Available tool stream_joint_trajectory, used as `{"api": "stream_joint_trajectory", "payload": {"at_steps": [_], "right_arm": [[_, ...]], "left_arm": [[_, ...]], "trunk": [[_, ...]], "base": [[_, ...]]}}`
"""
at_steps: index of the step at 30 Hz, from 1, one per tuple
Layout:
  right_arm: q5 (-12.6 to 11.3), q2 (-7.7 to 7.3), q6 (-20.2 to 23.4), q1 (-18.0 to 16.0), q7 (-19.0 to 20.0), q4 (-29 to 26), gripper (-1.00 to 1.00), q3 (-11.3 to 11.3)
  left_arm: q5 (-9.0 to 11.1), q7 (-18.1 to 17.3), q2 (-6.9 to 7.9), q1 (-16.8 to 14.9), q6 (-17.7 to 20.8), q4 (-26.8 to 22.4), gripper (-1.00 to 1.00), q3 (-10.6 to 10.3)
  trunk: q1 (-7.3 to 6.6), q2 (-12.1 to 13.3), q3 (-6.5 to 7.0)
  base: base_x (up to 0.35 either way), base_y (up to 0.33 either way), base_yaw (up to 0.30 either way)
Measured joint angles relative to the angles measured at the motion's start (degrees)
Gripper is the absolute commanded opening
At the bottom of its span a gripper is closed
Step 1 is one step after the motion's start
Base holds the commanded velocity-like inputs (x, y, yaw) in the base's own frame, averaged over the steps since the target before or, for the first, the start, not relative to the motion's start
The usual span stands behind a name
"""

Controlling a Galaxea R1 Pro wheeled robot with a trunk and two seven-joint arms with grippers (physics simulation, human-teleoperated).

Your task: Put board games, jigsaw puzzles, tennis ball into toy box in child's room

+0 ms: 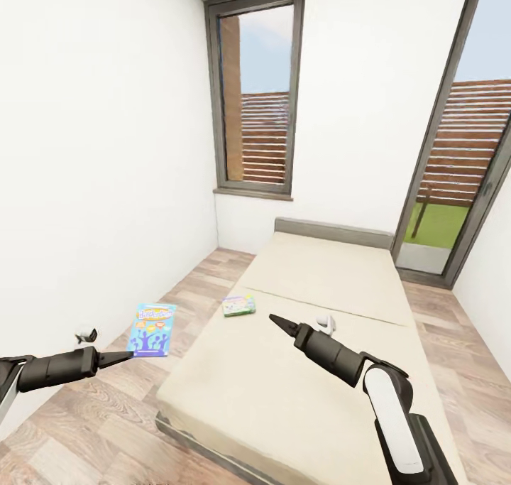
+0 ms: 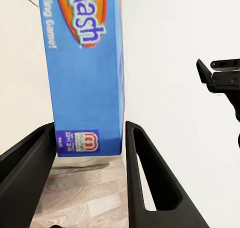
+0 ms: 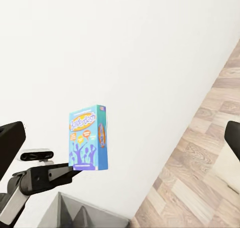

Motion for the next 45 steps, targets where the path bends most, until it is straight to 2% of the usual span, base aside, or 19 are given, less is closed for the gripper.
{"api": "stream_joint_trajectory", "payload": {"at_steps": [8, 13, 23, 43, 45], "right_arm": [[0.03, 0.06, 0.02, 0.0, -0.1, -0.06, 1.0, 0.13], [0.05, 0.04, -0.3, 0.0, -0.44, 0.0, 1.0, 1.89], [0.07, 0.09, -0.57, 0.0, -0.56, -0.06, 1.0, 2.87], [-0.61, -0.77, -0.22, -0.09, 0.48, -0.24, 1.0, 2.49], [-0.61, -0.82, -0.22, -0.11, 0.66, -0.12, 1.0, 2.45]], "left_arm": [[-0.03, 0.0, 0.05, 0.0, 1.23, -0.07, -1.0, 0.13], [-0.07, 0.0, -0.01, -0.04, 1.82, -0.08, -1.0, 0.19], [-0.04, 0.0, 0.41, -0.04, 1.9, -0.08, -1.0, 0.01], [-0.49, -0.01, 0.47, 0.07, 1.92, -0.09, -1.0, -0.07], [-0.54, 0.0, 0.1, 0.08, 1.93, 0.12, -1.0, -0.3]], "trunk": [[-1.76, 3.22, 2.0], [-2.86, 5.23, 3.26], [-5.06, 9.25, 5.77], [-9.45, 17.21, 10.67], [-9.89, 18.02, 11.17]], "base": [[0.0, 0.0, 0.209], [0.0, 0.0, 0.209], [0.0, 0.0, 0.209], [0.0, 0.0, 0.209], [0.0, 0.0, 0.209]]}}
